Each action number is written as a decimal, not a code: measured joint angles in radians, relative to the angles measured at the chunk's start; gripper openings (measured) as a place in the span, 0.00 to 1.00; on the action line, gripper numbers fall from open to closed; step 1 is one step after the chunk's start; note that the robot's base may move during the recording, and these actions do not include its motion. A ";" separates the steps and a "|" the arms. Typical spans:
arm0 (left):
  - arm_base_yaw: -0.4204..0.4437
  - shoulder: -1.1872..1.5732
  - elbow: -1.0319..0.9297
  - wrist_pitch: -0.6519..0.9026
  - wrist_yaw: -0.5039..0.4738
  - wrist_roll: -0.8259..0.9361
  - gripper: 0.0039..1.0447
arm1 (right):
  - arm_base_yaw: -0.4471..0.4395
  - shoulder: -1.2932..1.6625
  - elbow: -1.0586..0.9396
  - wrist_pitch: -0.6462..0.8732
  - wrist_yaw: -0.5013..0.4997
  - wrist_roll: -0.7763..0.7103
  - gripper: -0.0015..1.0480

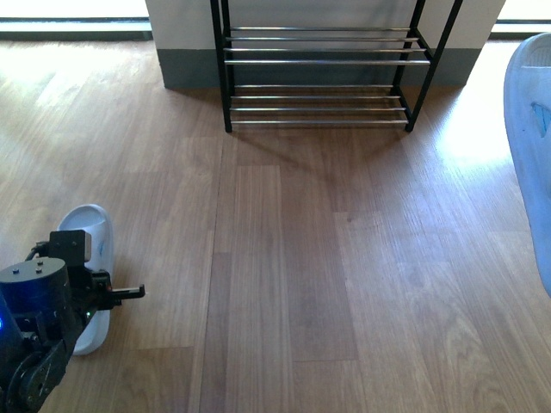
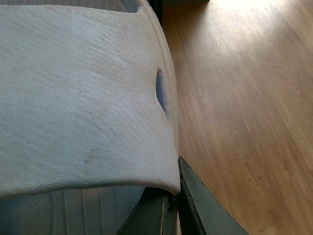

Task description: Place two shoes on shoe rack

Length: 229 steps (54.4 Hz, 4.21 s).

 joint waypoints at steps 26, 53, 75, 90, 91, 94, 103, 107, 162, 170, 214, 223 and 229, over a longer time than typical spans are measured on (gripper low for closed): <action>-0.001 0.000 0.000 0.002 0.000 0.000 0.01 | 0.000 0.000 0.000 0.000 0.000 0.000 0.02; -0.002 0.000 -0.021 0.002 0.002 0.000 0.01 | 0.000 0.000 0.000 0.000 0.000 0.000 0.02; -0.002 0.000 -0.033 0.002 0.005 0.000 0.01 | 0.000 0.000 0.000 0.000 0.000 0.000 0.02; -0.002 0.000 -0.039 0.002 0.005 0.000 0.01 | 0.000 0.000 0.000 0.000 0.000 0.000 0.02; -0.002 0.000 -0.040 0.002 0.005 0.000 0.01 | 0.000 0.000 0.000 0.000 0.000 0.000 0.02; -0.002 0.000 -0.041 0.002 0.005 0.000 0.01 | 0.000 0.000 0.000 0.000 0.000 0.000 0.02; -0.002 0.000 -0.046 0.002 0.005 0.000 0.01 | 0.000 0.000 0.000 0.000 0.000 0.000 0.02; -0.002 0.000 -0.050 0.002 0.005 0.000 0.01 | 0.000 0.000 0.000 0.000 0.000 0.000 0.02; -0.002 0.000 -0.060 0.002 0.008 0.000 0.01 | 0.000 0.000 0.000 0.000 0.000 0.000 0.02; -0.002 0.000 -0.060 0.002 0.008 0.000 0.01 | 0.000 0.000 0.000 0.000 0.000 0.000 0.02; -0.002 0.000 -0.060 0.002 0.008 0.000 0.01 | 0.000 0.000 0.000 0.000 0.000 0.000 0.02; -0.002 0.000 -0.060 0.002 0.008 0.000 0.01 | 0.000 0.000 0.000 0.000 0.000 0.000 0.02; -0.002 0.000 -0.060 0.002 0.008 0.000 0.01 | 0.000 0.000 0.000 0.000 0.000 0.000 0.02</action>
